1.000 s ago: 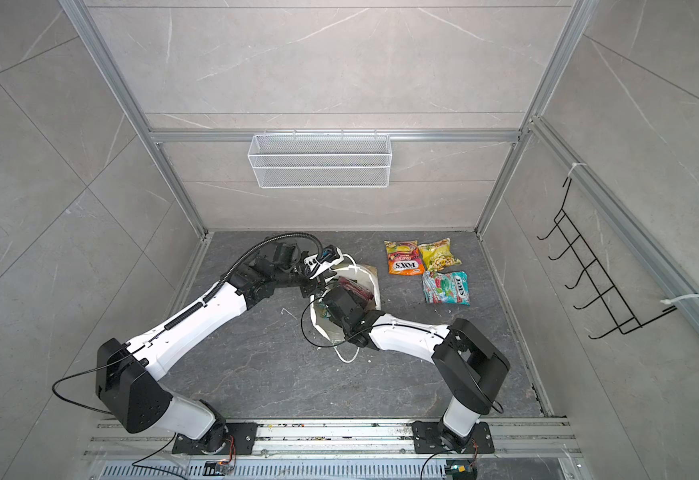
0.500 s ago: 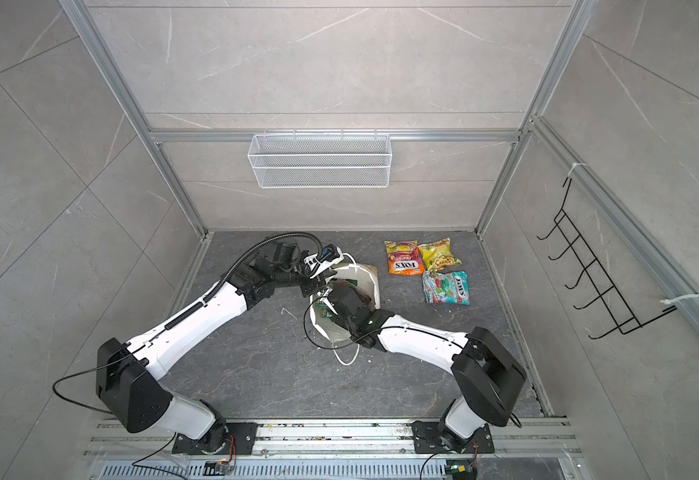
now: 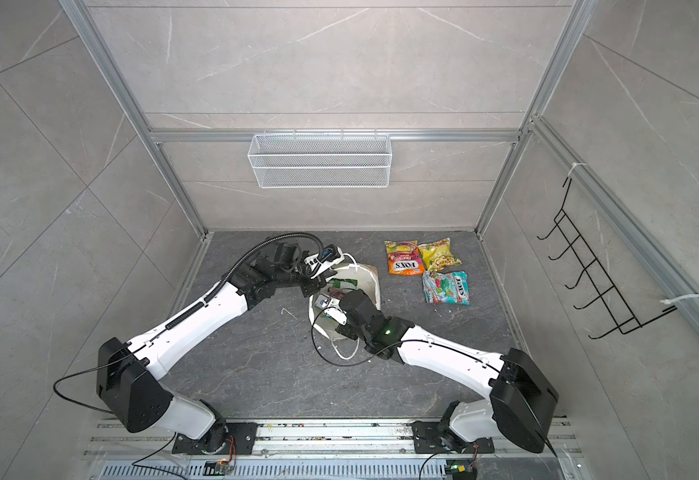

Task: Take the snacks out of the paper bag
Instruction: Pick up the snack from the paper bag.

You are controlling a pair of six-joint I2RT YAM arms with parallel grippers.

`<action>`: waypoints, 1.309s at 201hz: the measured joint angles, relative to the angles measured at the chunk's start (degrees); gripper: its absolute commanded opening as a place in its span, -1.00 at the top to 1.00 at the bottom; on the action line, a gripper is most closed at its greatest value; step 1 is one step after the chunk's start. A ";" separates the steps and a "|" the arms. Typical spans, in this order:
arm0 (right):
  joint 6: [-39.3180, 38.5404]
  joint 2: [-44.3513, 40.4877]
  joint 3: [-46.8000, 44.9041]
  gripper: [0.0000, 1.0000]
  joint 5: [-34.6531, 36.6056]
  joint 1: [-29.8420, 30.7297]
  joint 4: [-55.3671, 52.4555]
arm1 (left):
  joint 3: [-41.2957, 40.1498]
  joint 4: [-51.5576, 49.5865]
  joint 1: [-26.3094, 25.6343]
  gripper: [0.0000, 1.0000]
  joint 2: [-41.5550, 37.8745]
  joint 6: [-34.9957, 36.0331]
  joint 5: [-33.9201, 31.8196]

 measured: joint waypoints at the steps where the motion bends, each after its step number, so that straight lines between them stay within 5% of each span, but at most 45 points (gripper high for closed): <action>1: -0.04 -0.09 0.00 1.00 -0.04 0.02 -0.02 | 0.00 0.02 0.00 1.00 0.00 0.00 -0.02; 263: 1.95 -14.71 11.47 1.00 -11.19 -0.44 -19.45 | 0.87 -0.04 0.00 1.00 0.76 -0.02 -3.15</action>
